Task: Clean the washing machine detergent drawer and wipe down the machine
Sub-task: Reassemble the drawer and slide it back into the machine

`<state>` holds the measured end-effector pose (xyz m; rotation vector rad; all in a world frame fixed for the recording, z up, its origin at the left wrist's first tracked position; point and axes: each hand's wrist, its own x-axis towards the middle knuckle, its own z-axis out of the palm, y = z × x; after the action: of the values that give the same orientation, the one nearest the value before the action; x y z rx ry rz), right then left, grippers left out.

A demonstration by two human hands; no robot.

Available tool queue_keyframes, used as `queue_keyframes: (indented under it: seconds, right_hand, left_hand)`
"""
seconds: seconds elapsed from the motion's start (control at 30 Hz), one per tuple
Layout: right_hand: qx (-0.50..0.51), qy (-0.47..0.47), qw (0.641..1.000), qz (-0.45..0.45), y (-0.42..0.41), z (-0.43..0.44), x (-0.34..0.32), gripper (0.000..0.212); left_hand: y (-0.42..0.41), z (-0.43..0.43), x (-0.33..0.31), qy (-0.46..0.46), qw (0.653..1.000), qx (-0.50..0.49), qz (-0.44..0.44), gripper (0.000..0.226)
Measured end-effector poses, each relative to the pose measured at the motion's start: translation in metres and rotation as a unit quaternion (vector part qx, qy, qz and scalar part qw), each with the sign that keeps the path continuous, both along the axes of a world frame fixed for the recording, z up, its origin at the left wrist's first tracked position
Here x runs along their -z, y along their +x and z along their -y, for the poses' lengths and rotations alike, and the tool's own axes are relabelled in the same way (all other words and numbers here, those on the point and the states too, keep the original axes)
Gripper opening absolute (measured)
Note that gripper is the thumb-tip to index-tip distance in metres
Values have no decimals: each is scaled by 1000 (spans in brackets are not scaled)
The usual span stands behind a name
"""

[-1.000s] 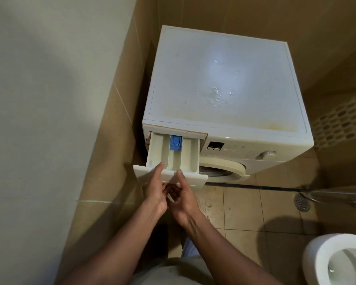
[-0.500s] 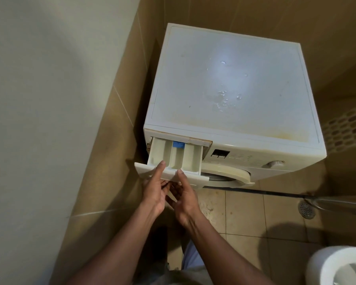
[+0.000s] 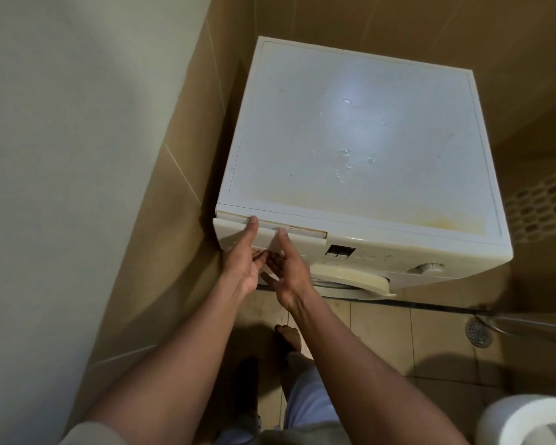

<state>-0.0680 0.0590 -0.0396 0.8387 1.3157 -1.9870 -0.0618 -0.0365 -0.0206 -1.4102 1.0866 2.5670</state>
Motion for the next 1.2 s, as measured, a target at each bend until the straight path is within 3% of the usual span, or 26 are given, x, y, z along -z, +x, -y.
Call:
queue_keyframes:
  seconds: [0.27, 0.47, 0.63, 0.97, 1.2]
  right_hand:
    - [-8, -2, 1000, 3, -19, -2, 5, 67]
    - [55, -48, 997, 35, -21, 6, 0, 44]
    - [35, -29, 999, 20, -16, 4, 1, 51]
    - [7, -22, 1000, 17, 65, -13, -3, 60]
    - [10, -49, 998, 30, 118, -26, 0, 64]
  left_hand:
    - [-15, 3, 12, -11, 1000, 2, 17, 62]
    - [-15, -1, 9, 14, 1000, -16, -4, 62]
    - [-10, -4, 10, 28, 999, -26, -28, 59]
    - [69, -18, 11, 14, 999, -38, -3, 56]
    - [124, -23, 14, 29, 999, -43, 10, 39]
